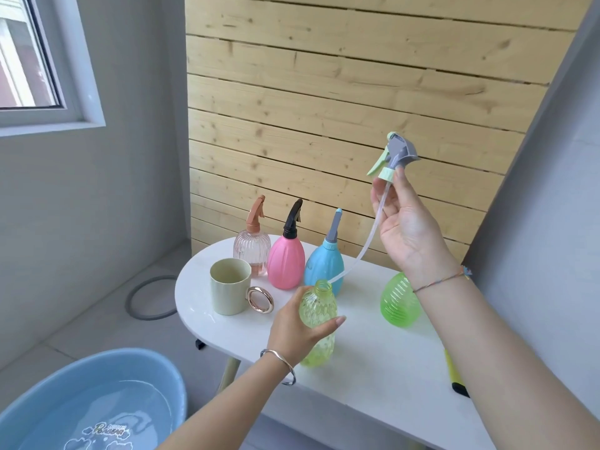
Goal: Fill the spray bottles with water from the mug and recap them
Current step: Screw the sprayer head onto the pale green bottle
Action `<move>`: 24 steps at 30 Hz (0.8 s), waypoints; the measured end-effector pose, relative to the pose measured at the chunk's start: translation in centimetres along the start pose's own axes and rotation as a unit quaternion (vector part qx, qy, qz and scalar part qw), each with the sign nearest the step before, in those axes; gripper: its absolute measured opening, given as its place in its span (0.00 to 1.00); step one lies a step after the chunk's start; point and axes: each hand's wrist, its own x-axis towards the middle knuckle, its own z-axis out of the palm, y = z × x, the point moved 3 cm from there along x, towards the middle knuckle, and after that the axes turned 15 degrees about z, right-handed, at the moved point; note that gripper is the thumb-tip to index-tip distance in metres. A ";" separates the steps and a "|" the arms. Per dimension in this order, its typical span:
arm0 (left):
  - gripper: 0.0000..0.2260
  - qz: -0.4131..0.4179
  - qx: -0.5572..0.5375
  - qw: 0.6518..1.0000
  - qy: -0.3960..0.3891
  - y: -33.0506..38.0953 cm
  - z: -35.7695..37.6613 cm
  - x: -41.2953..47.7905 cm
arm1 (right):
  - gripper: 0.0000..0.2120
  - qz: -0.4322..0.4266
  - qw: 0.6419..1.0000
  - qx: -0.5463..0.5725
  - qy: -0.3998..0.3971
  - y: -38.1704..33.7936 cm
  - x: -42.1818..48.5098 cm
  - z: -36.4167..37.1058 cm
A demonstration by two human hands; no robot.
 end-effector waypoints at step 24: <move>0.32 -0.012 -0.008 1.000 -0.016 0.0 0.0 0.1 | 0.11 0.117 0.794 -0.579 -0.144 6.8 -0.2 -6.8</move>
